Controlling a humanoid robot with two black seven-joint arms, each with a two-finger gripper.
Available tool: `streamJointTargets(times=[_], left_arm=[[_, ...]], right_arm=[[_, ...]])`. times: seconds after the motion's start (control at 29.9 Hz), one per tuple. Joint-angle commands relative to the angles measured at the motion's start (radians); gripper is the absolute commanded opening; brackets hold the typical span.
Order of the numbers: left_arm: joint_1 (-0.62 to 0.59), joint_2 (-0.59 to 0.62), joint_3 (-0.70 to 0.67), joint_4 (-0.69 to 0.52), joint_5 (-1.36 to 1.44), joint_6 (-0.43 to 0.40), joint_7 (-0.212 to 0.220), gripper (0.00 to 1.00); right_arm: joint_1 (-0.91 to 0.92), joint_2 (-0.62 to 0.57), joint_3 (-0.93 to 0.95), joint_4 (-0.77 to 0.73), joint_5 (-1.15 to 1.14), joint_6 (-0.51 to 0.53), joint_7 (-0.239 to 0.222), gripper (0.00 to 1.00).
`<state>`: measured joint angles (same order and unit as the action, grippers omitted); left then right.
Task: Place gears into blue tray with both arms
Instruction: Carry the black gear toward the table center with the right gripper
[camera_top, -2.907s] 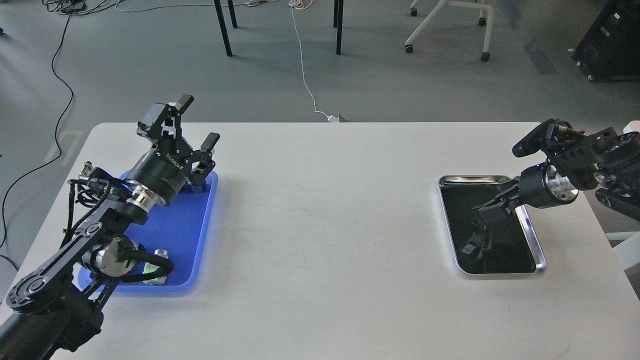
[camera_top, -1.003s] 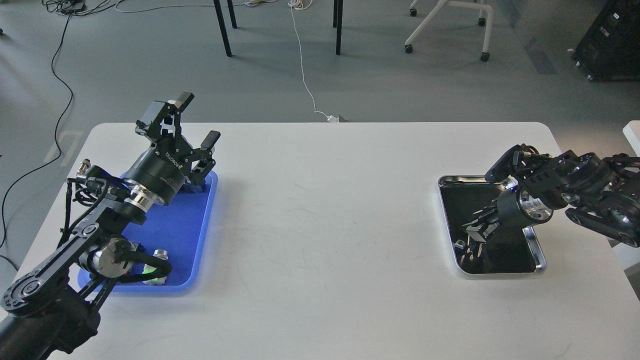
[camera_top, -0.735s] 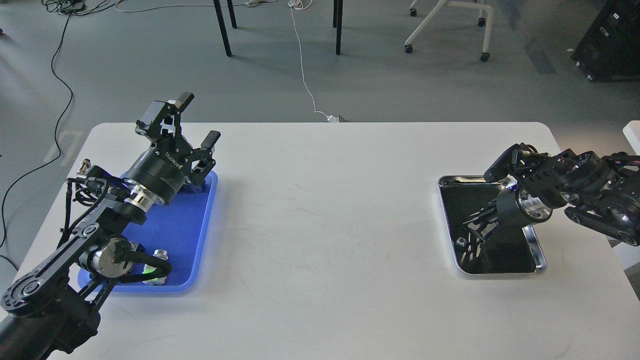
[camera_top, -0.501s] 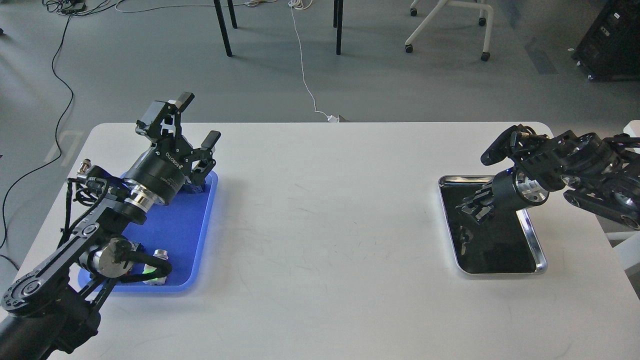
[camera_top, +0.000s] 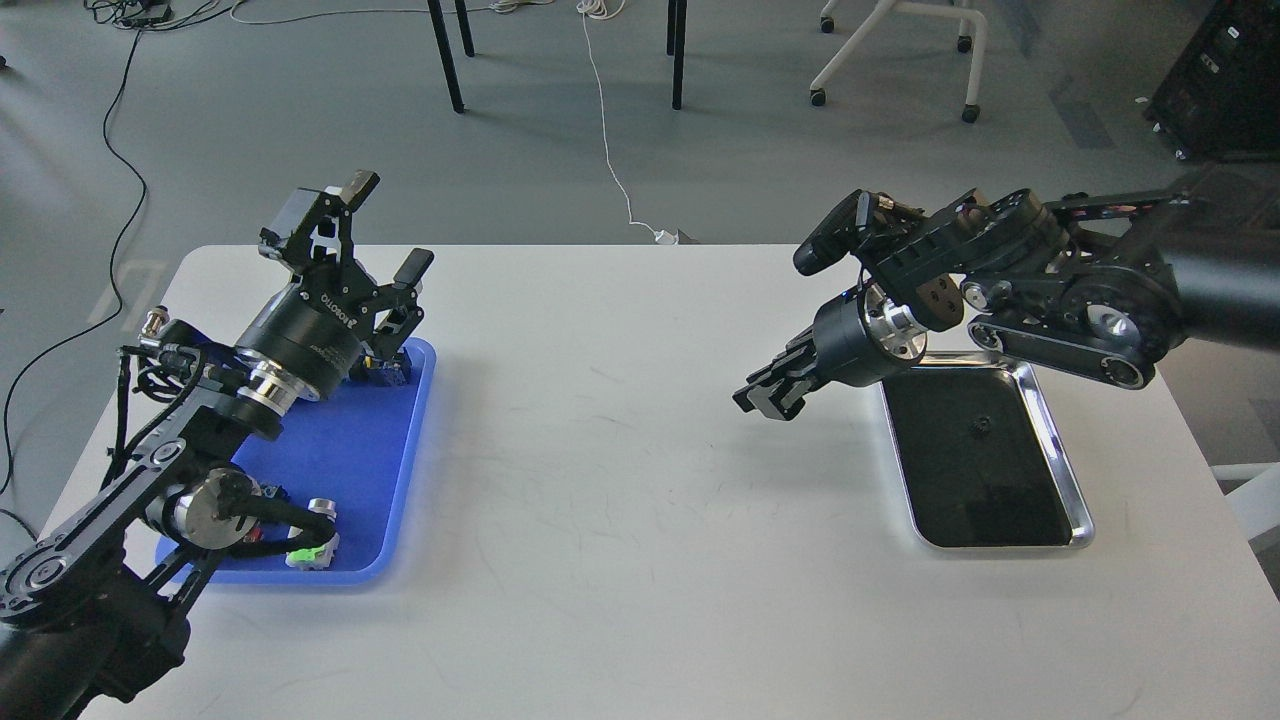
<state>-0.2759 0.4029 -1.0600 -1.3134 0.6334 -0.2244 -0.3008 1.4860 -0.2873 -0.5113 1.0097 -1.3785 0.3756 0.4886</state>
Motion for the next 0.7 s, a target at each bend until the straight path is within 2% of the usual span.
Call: streamJointTargets(times=[0.0,0.13,0.3,0.67], left_arm=[[0.003,0.001,-0.003,-0.009,0.0,0.0,0.0,0.98],[0.003,-0.001,-0.003,-0.01,0.0,0.0,0.0,0.98],[0.003,-0.001,-0.005,-0.01,0.0,0.0,0.0,0.98],[0.004,0.004,-0.005,-0.01,0.0,0.0,0.0,0.98]], right_arm=[[-0.033,0.114,-0.029,-0.08,0.05,-0.041,0.0,0.17],[-0.07,0.21,-0.078,-0.121,0.105,-0.115,0.0,0.17],[-0.098,0.287,-0.108,-0.177,0.122,-0.152,0.0,0.17],[-0.158,0.287,-0.125,-0.229,0.122,-0.196,0.0,0.17]])
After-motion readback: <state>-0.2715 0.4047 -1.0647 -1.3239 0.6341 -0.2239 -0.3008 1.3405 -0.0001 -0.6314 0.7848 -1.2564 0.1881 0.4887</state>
